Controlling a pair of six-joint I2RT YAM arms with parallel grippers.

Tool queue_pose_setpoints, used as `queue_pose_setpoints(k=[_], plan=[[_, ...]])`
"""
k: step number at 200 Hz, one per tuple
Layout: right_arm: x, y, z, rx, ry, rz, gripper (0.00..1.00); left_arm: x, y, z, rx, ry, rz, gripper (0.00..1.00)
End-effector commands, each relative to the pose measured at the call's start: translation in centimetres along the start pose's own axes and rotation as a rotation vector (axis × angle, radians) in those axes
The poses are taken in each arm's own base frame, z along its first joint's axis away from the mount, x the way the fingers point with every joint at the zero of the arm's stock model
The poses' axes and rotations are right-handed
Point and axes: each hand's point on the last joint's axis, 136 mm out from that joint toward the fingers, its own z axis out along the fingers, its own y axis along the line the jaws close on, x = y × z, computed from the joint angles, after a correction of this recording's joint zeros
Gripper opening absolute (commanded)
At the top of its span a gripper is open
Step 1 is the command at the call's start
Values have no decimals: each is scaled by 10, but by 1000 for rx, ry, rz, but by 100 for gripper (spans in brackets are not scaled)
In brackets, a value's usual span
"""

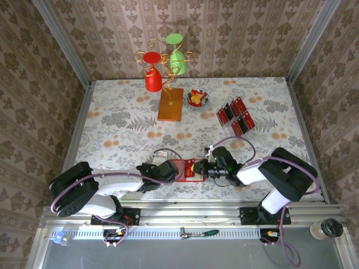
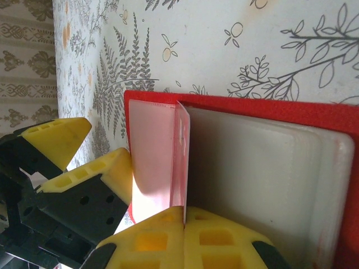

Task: Put the credit cards into the card holder
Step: Insert the credit card into the card slot.

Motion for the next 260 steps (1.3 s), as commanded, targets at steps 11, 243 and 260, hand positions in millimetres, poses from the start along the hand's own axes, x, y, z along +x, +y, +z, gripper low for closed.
queue_pose_setpoints(k=[11,243,260], plan=[[18,-22,3,74,56,39,0,15,8,5,-34,37,17,100],[31,-32,-2,92,82,69,0,16,8,6,-31,35,15,100],[32,-32,0,93,87,70,0,16,8,6,-32,36,15,100]])
